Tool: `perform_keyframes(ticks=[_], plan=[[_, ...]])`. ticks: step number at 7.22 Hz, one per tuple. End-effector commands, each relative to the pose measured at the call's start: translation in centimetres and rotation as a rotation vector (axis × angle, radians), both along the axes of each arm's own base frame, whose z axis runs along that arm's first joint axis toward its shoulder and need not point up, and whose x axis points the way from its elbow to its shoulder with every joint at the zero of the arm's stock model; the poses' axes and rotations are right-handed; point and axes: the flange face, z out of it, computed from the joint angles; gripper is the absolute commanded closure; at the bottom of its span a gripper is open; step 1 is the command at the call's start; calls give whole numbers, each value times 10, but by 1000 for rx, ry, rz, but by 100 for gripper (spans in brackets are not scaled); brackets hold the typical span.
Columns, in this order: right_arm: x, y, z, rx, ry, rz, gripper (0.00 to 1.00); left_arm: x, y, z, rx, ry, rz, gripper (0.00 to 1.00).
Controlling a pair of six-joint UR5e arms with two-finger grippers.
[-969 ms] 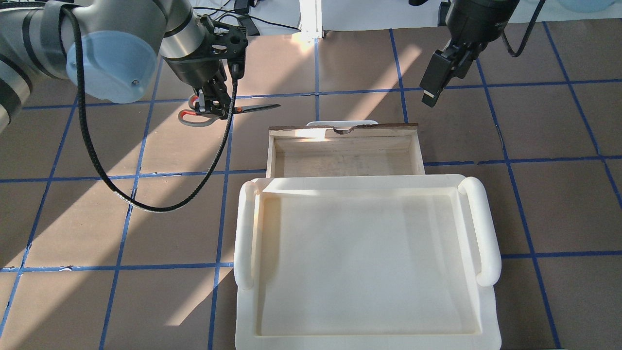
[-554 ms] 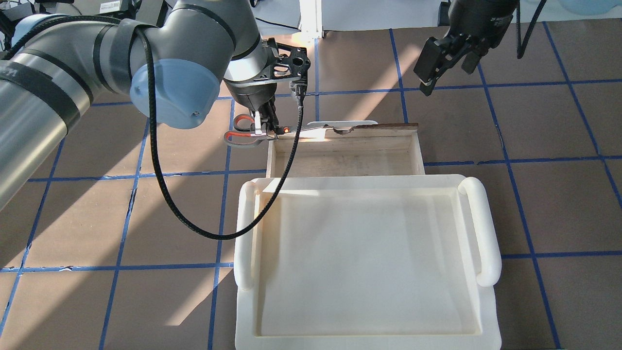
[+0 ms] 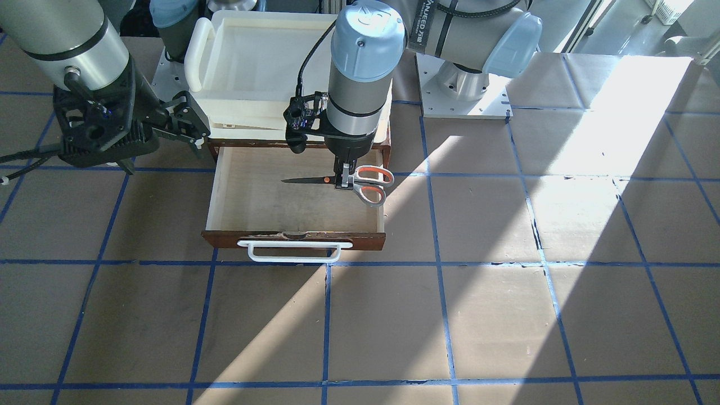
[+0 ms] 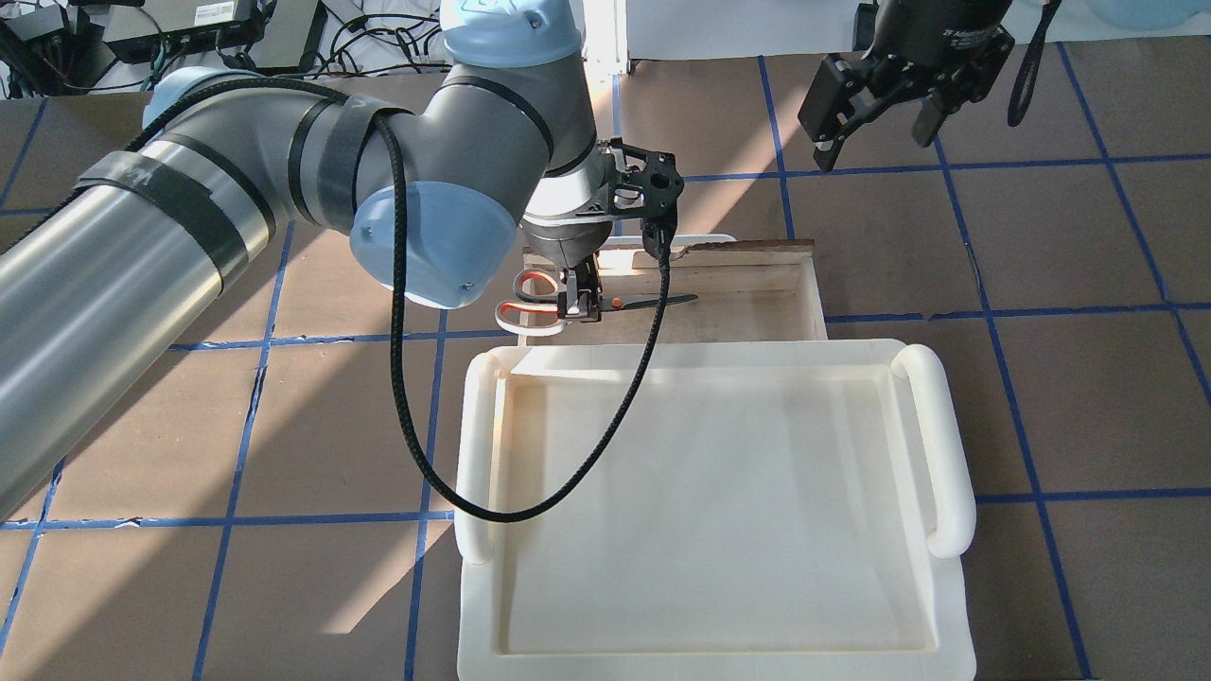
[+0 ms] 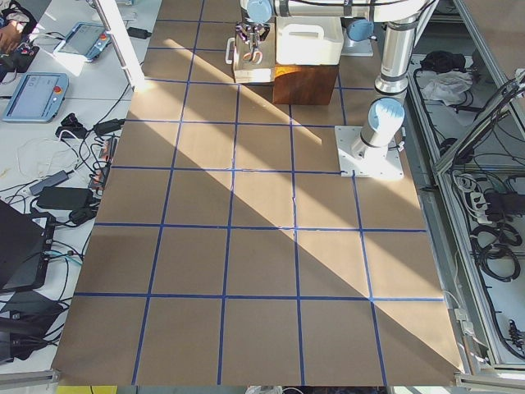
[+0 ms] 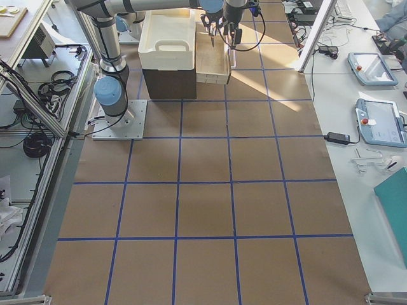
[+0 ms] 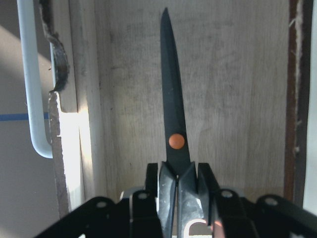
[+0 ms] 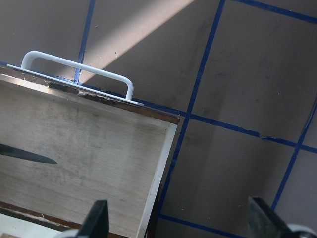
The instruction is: Place scissors in drawer with both arms
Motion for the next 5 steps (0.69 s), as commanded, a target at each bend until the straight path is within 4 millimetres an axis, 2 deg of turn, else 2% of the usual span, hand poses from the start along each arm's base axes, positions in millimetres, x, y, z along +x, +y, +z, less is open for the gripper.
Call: perform_keyframes(ticks=[1,5], plan=[[0,-2,2,-19,-3,-23,0,-16,1,-14,4,15,-25,100],[-2,-1,-12,-38,16,-80,0,-22,-5,-37,24,6,-26,100]])
